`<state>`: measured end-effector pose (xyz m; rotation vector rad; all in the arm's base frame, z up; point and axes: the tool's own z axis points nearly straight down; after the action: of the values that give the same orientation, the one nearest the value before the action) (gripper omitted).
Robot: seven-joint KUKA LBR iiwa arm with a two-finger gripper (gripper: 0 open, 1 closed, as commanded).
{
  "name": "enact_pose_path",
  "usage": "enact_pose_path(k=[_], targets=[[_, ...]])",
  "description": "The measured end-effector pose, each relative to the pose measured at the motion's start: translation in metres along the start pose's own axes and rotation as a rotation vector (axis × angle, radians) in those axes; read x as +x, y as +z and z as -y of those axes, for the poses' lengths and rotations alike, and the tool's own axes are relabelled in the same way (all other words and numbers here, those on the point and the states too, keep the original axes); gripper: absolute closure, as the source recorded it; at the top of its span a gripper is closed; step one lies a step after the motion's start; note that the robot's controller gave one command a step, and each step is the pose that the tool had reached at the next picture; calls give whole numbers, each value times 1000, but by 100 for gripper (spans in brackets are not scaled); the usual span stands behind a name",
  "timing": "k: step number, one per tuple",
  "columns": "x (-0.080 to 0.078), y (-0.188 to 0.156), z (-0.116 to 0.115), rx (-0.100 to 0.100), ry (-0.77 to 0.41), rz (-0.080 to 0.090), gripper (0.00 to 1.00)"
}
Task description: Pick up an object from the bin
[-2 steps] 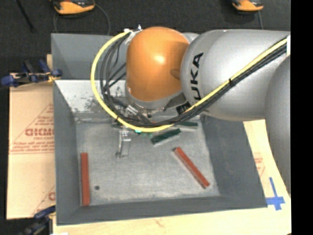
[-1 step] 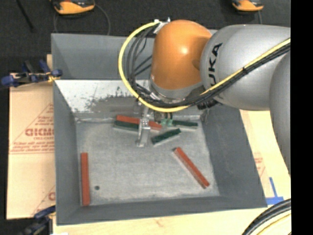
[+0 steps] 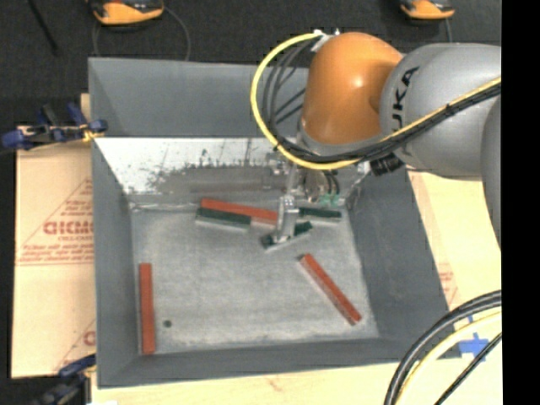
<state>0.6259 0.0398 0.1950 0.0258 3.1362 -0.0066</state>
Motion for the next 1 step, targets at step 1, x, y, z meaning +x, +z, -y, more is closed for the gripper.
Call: enact_pose_path(k=[1], targets=[[-11, 111, 23, -4, 187, -8, 0]])
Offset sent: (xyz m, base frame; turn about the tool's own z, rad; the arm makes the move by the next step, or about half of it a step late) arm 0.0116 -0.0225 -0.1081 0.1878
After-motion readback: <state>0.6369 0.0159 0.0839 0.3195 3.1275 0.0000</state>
